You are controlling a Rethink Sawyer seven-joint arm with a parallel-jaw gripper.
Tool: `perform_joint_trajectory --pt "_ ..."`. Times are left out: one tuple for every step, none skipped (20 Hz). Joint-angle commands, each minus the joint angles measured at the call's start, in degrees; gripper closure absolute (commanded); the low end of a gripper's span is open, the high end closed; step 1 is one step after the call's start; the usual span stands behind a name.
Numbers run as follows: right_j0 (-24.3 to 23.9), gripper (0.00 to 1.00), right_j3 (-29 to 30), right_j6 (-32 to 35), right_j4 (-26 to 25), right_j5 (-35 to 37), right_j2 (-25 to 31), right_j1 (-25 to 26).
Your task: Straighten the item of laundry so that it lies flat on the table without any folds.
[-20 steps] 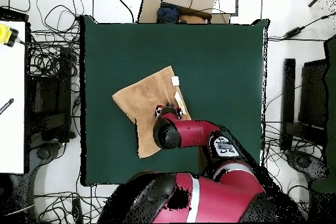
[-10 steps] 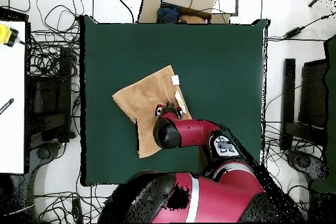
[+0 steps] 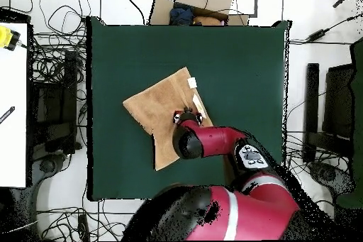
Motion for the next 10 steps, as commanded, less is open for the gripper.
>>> perform_joint_trajectory --pt "-10.1 1.00 -12.6 -6.8 -7.8 7.4 10.9 4.7" --pt "-11.4 1.00 -13.4 -8.2 -8.7 9.0 12.6 4.9" --pt "-12.2 1.00 -14.0 -8.7 -9.5 9.9 13.7 5.0" --pt "-12.9 1.00 -14.5 -9.2 -10.3 10.7 14.7 5.2" --pt "-13.5 1.00 -14.9 -9.4 -10.8 11.3 15.6 5.3" --pt "-13.9 1.00 -15.1 -9.5 -11.2 12.0 16.2 5.4" --pt "-14.0 1.00 -15.3 -9.4 -11.5 12.5 16.5 5.3" --pt "-14.1 1.00 -15.4 -9.3 -11.8 13.0 16.7 5.1" --pt "-14.1 1.00 -15.5 -9.0 -12.1 13.2 16.9 5.0" --pt "-14.2 1.00 -15.6 -8.6 -12.5 13.2 17.0 5.2"
